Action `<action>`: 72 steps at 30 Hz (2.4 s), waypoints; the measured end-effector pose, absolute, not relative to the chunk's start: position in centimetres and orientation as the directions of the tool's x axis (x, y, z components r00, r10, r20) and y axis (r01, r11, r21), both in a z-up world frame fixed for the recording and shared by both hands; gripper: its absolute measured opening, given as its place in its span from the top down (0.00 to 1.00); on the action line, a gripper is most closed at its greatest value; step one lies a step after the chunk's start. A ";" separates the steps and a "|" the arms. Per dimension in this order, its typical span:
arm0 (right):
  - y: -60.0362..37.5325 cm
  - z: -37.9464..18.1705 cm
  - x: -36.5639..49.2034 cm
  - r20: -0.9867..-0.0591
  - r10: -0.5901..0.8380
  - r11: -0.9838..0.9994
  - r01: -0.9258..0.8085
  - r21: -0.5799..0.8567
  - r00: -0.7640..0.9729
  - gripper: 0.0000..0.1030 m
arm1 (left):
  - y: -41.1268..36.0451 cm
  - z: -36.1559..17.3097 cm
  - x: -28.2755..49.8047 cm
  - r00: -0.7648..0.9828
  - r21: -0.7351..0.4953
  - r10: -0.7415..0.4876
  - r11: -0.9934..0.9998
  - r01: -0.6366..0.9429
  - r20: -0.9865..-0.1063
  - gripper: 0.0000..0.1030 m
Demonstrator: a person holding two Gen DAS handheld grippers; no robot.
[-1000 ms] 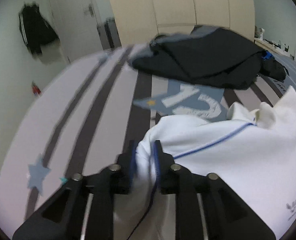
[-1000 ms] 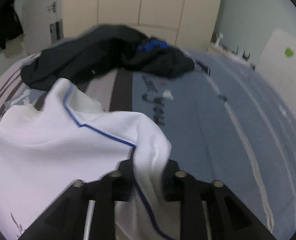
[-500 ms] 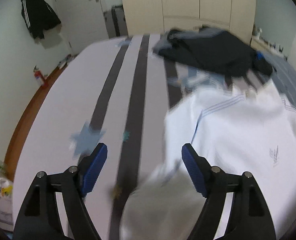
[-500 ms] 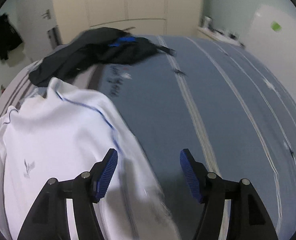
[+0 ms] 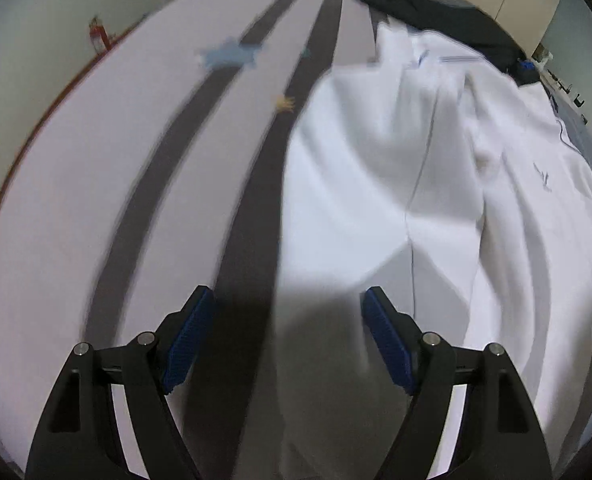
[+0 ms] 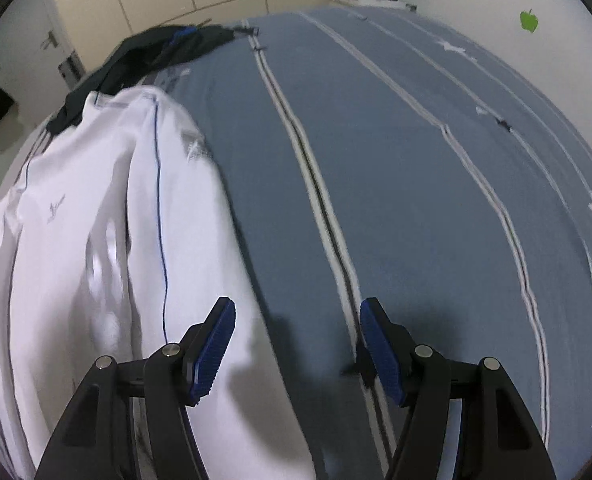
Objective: Fold clothes
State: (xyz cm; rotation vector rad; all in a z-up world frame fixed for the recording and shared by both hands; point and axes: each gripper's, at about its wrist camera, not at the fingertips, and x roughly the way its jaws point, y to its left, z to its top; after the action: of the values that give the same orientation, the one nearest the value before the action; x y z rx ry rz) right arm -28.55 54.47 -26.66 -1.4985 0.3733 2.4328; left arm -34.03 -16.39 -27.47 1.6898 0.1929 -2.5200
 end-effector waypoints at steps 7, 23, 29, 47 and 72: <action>52.8 -29.9 -28.5 -0.922 0.034 -0.945 -0.312 0.096 -0.387 0.41 | -14.3 -28.7 -34.8 -0.405 -0.003 -0.040 -0.995 0.104 -0.913 0.43; 51.4 -28.1 -30.7 -0.875 0.245 -0.926 -0.369 -0.083 -0.417 0.96 | -17.1 -26.0 -38.5 -0.513 0.176 -0.263 -0.961 0.213 -0.817 0.93; 57.6 -23.0 -34.3 -0.780 0.457 -0.847 -0.477 -0.234 -0.429 0.96 | -21.9 -21.7 -44.4 -0.539 0.367 -0.443 -0.896 0.249 -0.716 0.93; 60.5 -22.7 -36.1 -0.830 0.450 -0.823 -0.513 -0.244 -0.329 0.76 | -27.7 -25.3 -41.6 -0.376 0.385 -0.506 -0.853 0.354 -0.776 0.43; 39.6 -27.5 -23.7 -0.892 0.150 -0.954 -0.298 -0.018 -0.426 0.64 | -2.1 -27.9 -28.5 -0.438 -0.081 0.067 -0.997 0.014 -0.896 0.49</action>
State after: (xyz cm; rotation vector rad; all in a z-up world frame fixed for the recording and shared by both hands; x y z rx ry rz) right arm -23.68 39.65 -27.54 -1.5052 0.2065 2.4405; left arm -28.46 -2.13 -27.88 1.6813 0.1200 -2.6881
